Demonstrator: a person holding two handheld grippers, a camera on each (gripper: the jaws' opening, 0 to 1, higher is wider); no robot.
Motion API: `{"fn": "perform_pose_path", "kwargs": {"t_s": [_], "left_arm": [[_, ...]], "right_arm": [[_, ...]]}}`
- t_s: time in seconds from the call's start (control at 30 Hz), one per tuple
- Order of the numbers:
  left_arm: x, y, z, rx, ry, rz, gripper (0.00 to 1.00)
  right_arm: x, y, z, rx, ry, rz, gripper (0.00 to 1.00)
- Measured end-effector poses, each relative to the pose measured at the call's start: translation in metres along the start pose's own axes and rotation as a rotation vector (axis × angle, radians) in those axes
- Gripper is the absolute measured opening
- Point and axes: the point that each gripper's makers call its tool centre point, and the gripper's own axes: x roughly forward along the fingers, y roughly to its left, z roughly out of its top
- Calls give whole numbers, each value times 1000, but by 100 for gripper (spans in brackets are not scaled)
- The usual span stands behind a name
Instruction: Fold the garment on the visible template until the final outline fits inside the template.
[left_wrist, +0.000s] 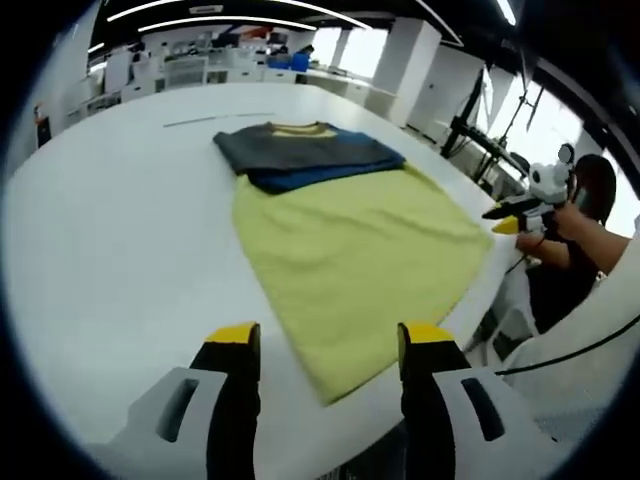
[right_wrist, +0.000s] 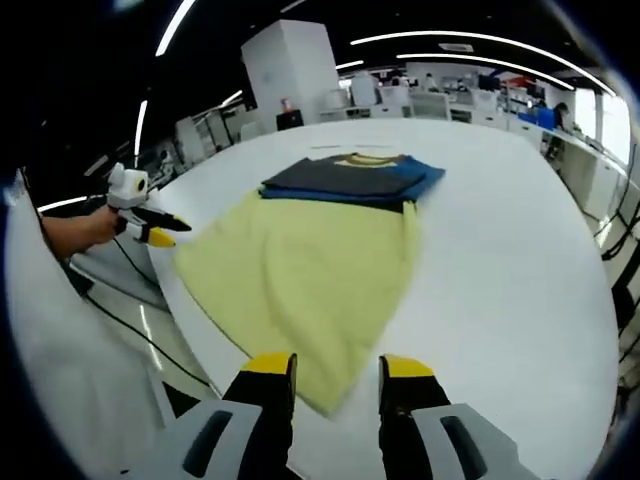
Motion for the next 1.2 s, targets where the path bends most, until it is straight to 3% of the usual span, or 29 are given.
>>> {"fn": "perform_pose_path", "kwargs": {"t_s": [0.23,0.43,0.93,1.2], "left_arm": [[1,2,-9,-6,37,8,47],[1,2,-16,-8,70,-2,36],[-1,0,-24,-15,109,-19,20],[-1,-2,-27,-28,118,-36,13]], "right_arm": [[0,-1,-10,9,16,-10,27],[-2,-1,-13,11,25,-18,25],[0,3,-21,-2,58,-21,16],[4,2,-16,26,44,-21,14]]}}
